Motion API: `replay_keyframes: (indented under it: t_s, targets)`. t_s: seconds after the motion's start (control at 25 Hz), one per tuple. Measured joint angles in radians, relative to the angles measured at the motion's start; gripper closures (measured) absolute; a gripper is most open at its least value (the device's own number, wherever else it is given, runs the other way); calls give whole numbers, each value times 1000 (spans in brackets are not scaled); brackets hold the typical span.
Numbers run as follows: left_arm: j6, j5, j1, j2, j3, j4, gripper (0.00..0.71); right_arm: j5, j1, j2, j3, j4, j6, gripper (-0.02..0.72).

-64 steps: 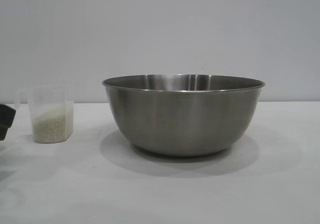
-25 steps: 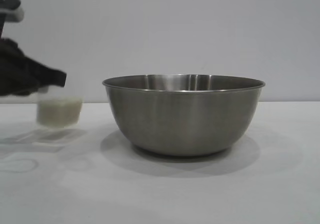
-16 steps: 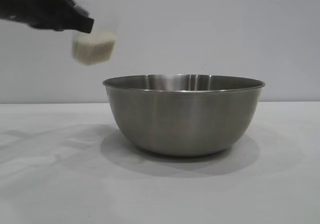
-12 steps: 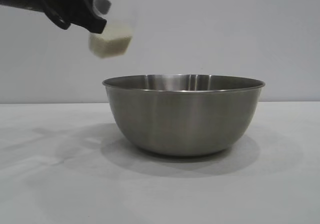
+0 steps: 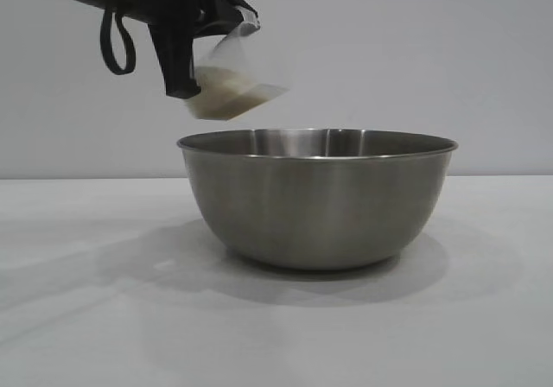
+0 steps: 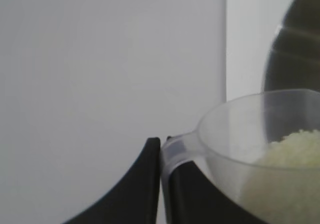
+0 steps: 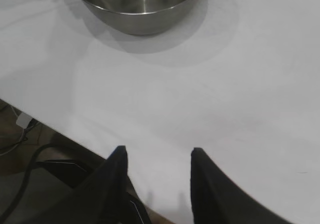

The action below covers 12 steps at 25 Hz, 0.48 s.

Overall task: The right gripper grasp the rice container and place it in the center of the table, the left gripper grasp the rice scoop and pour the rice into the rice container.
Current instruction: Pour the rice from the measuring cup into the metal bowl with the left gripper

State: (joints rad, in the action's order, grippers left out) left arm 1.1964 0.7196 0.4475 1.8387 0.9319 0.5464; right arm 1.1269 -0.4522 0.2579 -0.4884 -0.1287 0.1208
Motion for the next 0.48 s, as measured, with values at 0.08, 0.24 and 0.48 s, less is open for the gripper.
replay_keyframes:
  t_s: [0.08, 0.24, 0.48]
  targets:
    - [6, -30, 0, 0, 28, 61, 710, 0, 0, 0, 0, 2, 0, 454]
    - [9, -81, 0, 0, 89, 192, 710, 0, 0, 0, 0, 2, 0, 454]
    - [10, -111, 0, 0, 129, 307, 710, 0, 0, 0, 0, 2, 0, 454]
